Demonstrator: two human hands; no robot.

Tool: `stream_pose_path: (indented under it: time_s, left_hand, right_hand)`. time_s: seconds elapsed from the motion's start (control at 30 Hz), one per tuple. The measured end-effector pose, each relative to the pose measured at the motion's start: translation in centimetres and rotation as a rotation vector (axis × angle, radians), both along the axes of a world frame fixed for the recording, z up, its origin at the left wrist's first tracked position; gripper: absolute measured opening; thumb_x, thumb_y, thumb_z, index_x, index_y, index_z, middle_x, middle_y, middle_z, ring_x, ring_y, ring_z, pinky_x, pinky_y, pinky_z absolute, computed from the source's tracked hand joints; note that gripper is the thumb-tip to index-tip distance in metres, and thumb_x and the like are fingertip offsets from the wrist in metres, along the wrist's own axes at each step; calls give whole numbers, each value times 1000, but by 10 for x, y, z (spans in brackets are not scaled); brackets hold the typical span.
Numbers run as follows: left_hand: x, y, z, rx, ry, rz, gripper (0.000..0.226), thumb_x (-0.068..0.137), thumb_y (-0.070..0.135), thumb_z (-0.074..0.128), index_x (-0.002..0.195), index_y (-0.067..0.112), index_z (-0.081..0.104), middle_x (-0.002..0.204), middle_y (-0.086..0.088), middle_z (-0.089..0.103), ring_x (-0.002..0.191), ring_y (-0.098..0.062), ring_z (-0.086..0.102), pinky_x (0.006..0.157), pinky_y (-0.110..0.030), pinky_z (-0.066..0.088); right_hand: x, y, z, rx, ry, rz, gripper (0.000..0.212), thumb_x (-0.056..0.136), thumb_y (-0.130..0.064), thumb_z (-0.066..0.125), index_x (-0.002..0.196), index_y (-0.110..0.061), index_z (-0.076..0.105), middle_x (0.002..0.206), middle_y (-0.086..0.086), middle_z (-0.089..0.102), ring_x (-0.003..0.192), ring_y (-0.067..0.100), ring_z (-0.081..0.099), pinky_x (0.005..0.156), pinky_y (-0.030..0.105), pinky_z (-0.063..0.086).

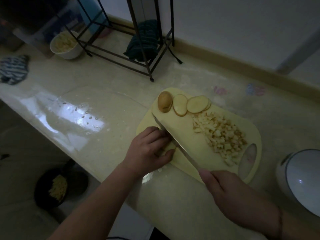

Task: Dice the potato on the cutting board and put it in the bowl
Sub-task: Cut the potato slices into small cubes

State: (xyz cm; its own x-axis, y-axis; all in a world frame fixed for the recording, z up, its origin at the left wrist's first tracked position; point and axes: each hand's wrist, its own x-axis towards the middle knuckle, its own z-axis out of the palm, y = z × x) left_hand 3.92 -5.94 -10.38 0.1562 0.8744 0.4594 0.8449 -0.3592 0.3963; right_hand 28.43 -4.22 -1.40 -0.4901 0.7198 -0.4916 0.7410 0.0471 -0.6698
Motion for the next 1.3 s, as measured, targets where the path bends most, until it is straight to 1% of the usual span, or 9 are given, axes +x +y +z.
stream_pose_path:
  time_s: [0.13,0.23,0.4,0.6,0.77,0.93,1.17,1.23,1.3]
  left_hand:
    - [1,1,2,9,8,3,27,81,25,81,94,2,77,94,-10,71,90,-31,65,76,-36,54]
    - [0,0,1,12,16,14,27,82,27,81,92,2,76,92,-9,69,89,-28,63,73,-35,53]
    - [-1,-2,1,1,18,9,26,84,28,79,89,3,75,84,-9,64,86,-30,61,69,-37,52]
    - [4,-7,4,43,14,-17,20,84,18,79,86,-1,74,91,-14,66,86,-32,61,76,-39,51]
    - [7,-13,4,28,20,11,18,87,16,76,87,-2,74,91,-15,68,87,-33,63,74,-40,53]
    - [7,-14,7,-4,32,29,19,88,20,74,88,1,75,91,-13,69,89,-32,63,73,-38,53]
    - [6,-14,8,-22,38,43,18,85,22,76,90,4,77,90,-9,68,88,-30,62,71,-34,52]
    - [6,-14,8,-23,27,48,19,85,22,76,91,5,77,91,-9,69,89,-30,63,71,-34,52]
    - [6,-14,7,-24,16,63,19,84,22,77,92,5,78,92,-9,70,91,-30,64,73,-34,53]
  right_hand:
    - [-15,5,-7,66,25,21,64,81,-67,19,55,-13,41,50,1,45,50,7,43,55,20,34]
    - [-11,4,-9,93,47,2,64,79,-69,17,54,-15,40,48,0,44,49,8,44,56,27,31]
    - [4,14,-4,-4,30,-56,67,79,-70,18,56,-12,45,49,2,49,47,8,46,64,36,41]
    - [-2,3,2,71,31,-23,65,78,-70,19,54,-15,42,48,1,47,50,8,46,60,30,37]
    - [-3,-8,3,81,31,18,67,81,-70,20,58,-12,45,51,2,47,53,7,47,57,20,36]
    - [-4,-12,2,99,25,34,66,77,-71,16,57,-13,41,50,3,44,52,10,45,55,21,35]
    - [11,-18,5,116,-16,72,74,78,-71,14,64,-11,54,60,6,57,64,14,55,63,26,36]
    - [10,-18,5,99,-20,77,74,77,-72,13,63,-11,53,59,5,57,62,13,54,61,25,36]
    - [2,-15,1,89,-13,87,73,77,-72,13,61,-11,49,57,4,54,58,13,52,60,30,34]
